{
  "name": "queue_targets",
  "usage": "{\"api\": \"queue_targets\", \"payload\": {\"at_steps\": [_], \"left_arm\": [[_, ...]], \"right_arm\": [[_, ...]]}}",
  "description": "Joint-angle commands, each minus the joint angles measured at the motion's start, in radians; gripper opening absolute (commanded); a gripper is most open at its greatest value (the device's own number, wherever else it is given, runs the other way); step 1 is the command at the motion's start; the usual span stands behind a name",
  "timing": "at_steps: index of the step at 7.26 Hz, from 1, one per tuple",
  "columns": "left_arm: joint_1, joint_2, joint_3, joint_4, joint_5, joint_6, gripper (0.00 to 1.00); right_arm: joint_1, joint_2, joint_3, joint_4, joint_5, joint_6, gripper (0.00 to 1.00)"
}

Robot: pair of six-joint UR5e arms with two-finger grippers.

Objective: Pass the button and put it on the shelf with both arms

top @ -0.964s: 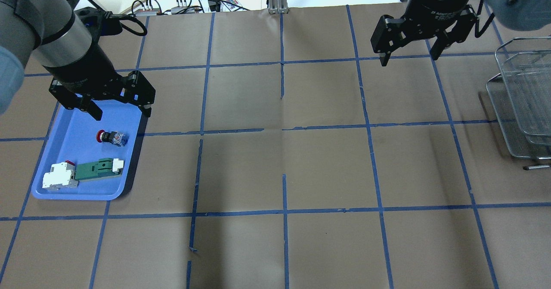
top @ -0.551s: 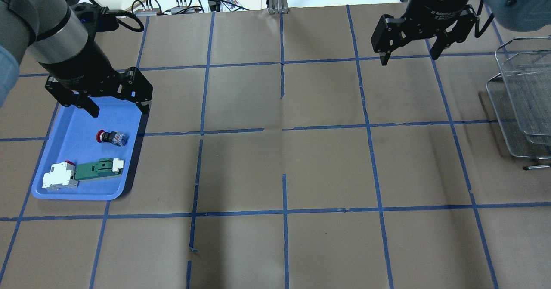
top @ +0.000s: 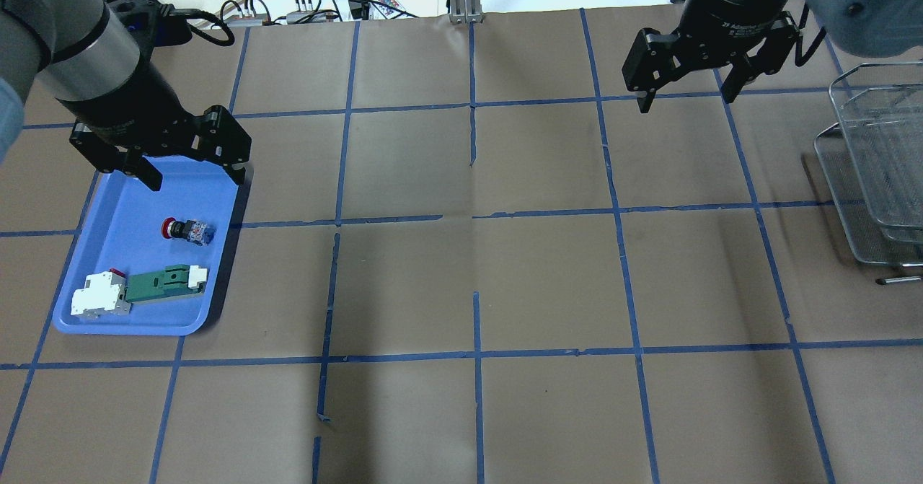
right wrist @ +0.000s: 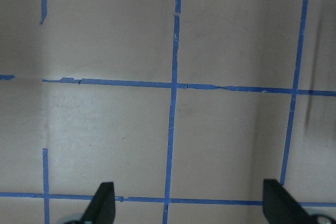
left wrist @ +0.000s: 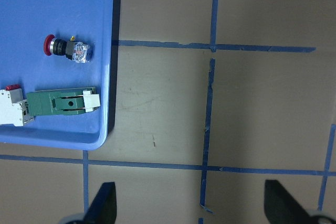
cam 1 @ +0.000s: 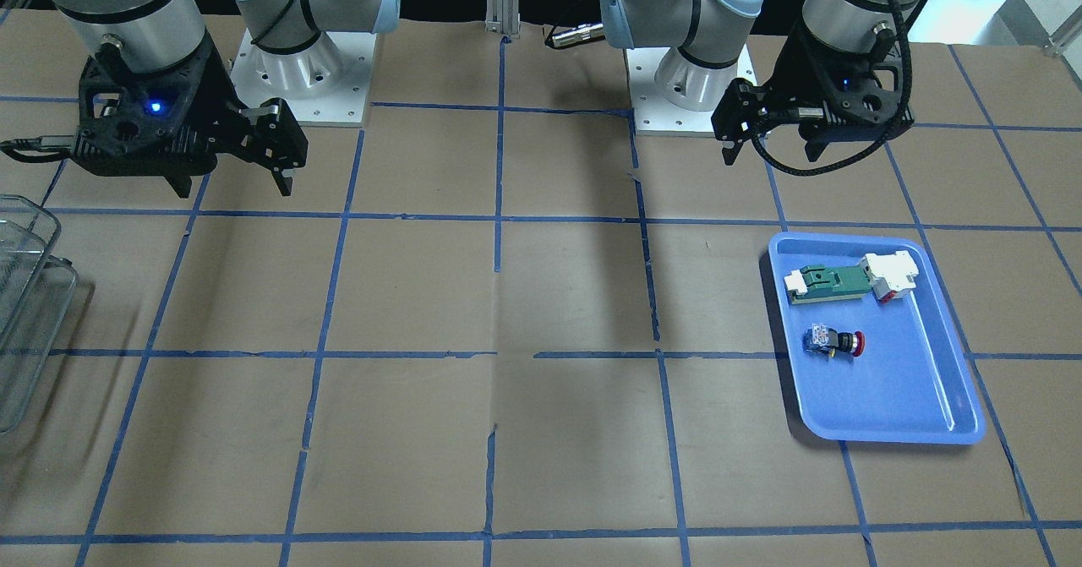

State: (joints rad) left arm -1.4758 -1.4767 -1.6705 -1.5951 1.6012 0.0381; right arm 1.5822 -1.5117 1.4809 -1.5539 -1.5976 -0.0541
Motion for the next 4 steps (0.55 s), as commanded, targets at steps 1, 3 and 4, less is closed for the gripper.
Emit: {"api": "queue_targets", "payload": {"at_steps": [1,3,4], "left_arm": [[0.008,-0.008,-0.015,0.009,-0.004,-0.02,1.0],[0.215,-0.022,-0.014,0.009,-0.079,-0.046,1.0],[0.344,-0.031,-0.014,0.026,-0.148,-0.046,1.0]], "right_arm": [[-0.004,0.002,0.004,0.0,-0.007,-0.001,1.0],[-0.004,0.002,0.004,-0.002,-0.001,-0.001,1.0],[-0.002,0.002,0.004,-0.002,0.001,-0.001,1.0]]}}
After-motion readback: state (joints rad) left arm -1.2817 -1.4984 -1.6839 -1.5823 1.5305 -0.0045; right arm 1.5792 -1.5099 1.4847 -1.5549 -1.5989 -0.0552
